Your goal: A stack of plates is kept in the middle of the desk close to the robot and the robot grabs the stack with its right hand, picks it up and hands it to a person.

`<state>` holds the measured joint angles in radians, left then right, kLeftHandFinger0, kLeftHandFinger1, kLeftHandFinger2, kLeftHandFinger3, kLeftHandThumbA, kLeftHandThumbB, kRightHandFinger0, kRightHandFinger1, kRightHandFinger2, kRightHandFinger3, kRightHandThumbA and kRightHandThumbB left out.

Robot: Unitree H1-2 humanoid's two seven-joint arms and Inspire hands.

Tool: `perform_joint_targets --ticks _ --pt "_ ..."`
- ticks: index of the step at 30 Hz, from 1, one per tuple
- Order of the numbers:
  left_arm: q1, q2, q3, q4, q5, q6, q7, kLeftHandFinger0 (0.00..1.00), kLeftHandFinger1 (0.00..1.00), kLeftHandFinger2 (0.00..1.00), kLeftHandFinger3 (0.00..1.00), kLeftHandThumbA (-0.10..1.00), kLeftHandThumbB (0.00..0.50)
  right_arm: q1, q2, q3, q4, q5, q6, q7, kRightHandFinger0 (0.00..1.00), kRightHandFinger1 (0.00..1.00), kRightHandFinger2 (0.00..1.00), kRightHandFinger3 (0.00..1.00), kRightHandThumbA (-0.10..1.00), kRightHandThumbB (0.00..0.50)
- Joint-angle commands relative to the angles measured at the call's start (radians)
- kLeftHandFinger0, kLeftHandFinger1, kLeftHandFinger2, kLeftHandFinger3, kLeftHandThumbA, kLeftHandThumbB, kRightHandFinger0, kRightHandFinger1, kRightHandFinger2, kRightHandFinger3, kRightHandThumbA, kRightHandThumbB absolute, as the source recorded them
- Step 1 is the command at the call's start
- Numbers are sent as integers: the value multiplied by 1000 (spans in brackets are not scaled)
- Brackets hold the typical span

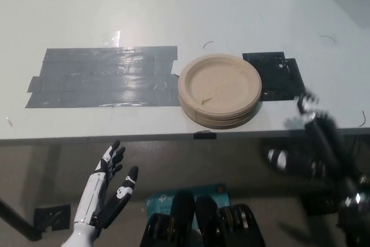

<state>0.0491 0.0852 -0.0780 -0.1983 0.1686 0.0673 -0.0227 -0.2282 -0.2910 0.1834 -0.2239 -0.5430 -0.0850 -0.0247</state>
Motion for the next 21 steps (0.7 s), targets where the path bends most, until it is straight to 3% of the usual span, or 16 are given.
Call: perform_joint_targets --ticks 1,9,21 --pt "-10 8 8 -27 11 -7 3 1000 1000 1000 1000 700 0 -107 -50 -7 18 -114 -40 -8 1000 1000 1000 1000 1000 480" --pt "-13 6 10 -28 3 -5 -2 1000 1000 1000 1000 712 0 -241 -122 41 177 -215 -71 -14 1000 1000 1000 1000 897 500" --pt "-23 10 7 -26 7 -12 -6 1000 1000 1000 1000 752 0 -384 -164 149 338 -285 -83 36 1000 1000 1000 1000 879 500"
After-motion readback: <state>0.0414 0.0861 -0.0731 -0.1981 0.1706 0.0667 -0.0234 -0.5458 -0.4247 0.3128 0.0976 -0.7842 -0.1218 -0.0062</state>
